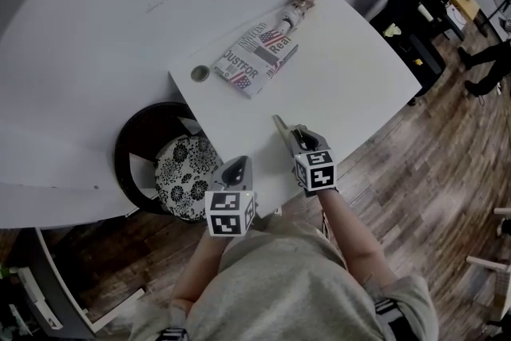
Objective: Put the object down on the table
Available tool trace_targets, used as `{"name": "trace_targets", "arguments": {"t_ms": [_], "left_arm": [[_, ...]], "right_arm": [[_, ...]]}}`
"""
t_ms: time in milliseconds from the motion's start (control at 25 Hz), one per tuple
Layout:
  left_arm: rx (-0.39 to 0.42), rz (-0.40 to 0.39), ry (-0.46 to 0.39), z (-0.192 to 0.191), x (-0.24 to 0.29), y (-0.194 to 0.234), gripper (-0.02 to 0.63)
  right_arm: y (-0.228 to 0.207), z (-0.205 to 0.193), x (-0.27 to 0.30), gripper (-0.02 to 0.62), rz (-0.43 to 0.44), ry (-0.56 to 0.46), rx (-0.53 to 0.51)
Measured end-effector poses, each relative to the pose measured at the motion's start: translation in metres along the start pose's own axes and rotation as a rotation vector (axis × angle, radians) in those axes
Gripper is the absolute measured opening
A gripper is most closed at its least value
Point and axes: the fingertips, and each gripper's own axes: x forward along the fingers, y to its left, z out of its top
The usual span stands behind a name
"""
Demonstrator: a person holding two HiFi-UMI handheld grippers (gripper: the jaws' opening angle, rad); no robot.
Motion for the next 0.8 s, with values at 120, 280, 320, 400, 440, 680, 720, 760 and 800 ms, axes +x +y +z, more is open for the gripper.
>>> {"name": "trace_targets", "arguments": {"t_ms": [120,280,320,400,440,680,720,760,800], "left_arm": [[-0.001,0.000,-0.001,0.000,0.000,0.000,0.009],[0.002,-0.002,0.002,-0.001,0.000,-0.001,0.009],[0.003,-0.002,0.003,-0.002,0.000,-0.001,0.009],[0.003,-0.004,0.005,-0.003,-0.001,-0.002,0.009],[0.004,-0.004,0.005,-0.003,-0.001,-0.002,0.009],[0.006,-0.001,0.003,-0.003,-0.004,-0.002,0.009],[0.006,0.000,0.003,-0.003,-0.005,-0.002,0.009],[0.007,0.001,0.004,-0.004,-0.005,-0.001,0.009],[0.007,0.002,0.004,-0.004,-0.006,-0.001,0.009]], "right_arm": [[-0.005,-0.001,0.002,0.071,-0.008,0.004,0.005],[-0.009,-0.005,0.003,0.083,-0.013,0.015,0.013],[-0.010,-0.005,0.004,0.086,-0.014,0.017,0.014],[-0.011,-0.006,0.004,0.091,-0.016,0.020,0.012],[-0.012,-0.006,0.005,0.094,-0.018,0.022,0.009],[-0.017,-0.008,0.006,0.106,-0.027,0.032,0.030],[-0.017,-0.009,0.006,0.107,-0.027,0.033,0.035],[-0.018,-0.009,0.007,0.107,-0.029,0.034,0.040],[-0.020,-0.010,0.007,0.107,-0.036,0.036,0.042]]}}
